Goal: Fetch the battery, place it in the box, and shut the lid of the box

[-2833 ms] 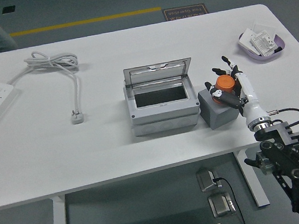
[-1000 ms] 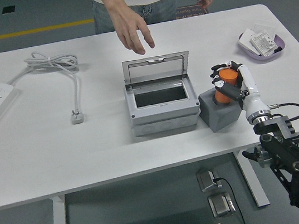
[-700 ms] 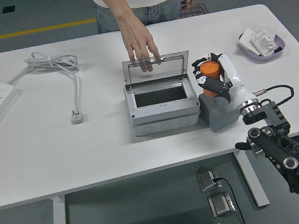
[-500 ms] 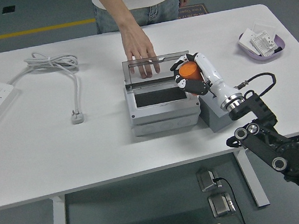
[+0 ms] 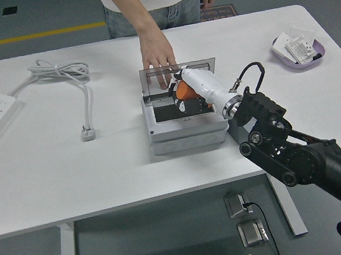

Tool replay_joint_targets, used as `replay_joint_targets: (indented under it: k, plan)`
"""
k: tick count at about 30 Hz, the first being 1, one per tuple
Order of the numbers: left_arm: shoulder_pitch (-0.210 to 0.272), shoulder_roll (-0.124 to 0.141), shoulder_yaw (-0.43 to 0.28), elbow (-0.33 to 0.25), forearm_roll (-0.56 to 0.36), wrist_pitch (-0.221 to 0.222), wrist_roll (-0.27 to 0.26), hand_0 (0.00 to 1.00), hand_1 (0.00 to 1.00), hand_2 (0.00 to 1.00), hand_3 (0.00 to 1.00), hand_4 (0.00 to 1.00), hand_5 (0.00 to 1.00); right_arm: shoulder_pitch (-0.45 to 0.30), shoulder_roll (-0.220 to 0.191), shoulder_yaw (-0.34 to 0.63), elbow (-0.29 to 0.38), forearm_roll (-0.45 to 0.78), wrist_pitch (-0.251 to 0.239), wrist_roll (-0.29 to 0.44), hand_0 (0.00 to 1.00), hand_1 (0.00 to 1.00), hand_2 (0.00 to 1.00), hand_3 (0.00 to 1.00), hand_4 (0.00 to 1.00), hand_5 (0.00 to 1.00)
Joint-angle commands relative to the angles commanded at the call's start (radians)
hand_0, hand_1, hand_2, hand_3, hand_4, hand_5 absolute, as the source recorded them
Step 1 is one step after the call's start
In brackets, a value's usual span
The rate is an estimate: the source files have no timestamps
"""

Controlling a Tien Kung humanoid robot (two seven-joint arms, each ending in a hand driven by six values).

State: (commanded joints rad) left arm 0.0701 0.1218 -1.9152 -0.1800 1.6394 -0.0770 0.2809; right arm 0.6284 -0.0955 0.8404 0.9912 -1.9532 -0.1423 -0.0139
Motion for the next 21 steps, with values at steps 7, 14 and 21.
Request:
replay_joint_targets:
  k: [7,14,21]
  plan:
    - [-0.003,0.001,0.001,0.0,0.001,0.0,0.0,0.653,0.717,0.673,0.664,0.741,0.252,0.038,0.008,-0.03,-0.044,0.005,0.026,-0.003,0.173,0.225,0.241,0.255,0.002,0.002]
    - [-0.006,0.001,-0.001,0.0,0.003,0.0,-0.001,0.655,0.717,0.674,0.665,0.741,0.252,0.048,0.018,-0.035,-0.063,0.019,0.034,0.022,0.231,0.215,0.234,0.268,0.002,0.002]
    - [-0.009,0.0,-0.002,0.0,0.006,0.0,-0.002,0.655,0.717,0.673,0.664,0.741,0.251,0.051,0.025,-0.043,-0.071,0.014,0.046,0.03,0.228,0.262,0.309,0.458,0.519,0.123]
